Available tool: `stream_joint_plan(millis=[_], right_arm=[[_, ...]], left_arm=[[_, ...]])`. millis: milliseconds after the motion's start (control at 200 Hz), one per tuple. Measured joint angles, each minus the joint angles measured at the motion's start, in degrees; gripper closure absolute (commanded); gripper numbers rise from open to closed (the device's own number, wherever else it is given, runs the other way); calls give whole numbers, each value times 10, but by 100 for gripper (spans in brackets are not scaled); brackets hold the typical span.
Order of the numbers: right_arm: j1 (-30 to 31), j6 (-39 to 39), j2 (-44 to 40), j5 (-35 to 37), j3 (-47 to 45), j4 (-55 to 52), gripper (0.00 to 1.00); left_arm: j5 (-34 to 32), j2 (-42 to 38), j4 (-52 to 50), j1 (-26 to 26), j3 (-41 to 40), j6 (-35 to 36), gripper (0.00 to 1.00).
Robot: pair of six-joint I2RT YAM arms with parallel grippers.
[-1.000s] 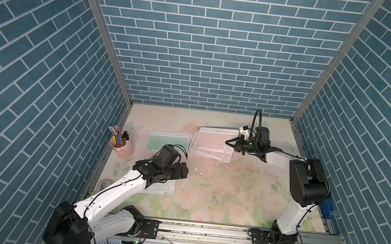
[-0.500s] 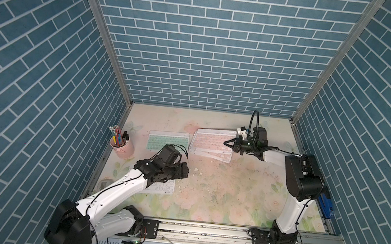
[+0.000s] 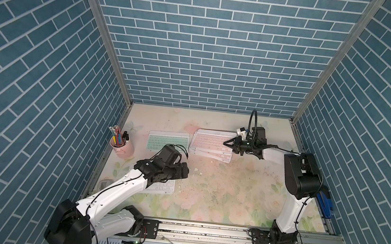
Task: Stack the numeric keypads
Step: Place the numeric keypad at the numeric keypad.
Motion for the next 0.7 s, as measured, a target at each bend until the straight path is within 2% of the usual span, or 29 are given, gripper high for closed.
stream_joint_plan(millis=[700], right_arm=[[-3, -76, 0, 69, 39, -146, 63]], left_arm=[[0, -3, 4, 0, -2, 0, 10]])
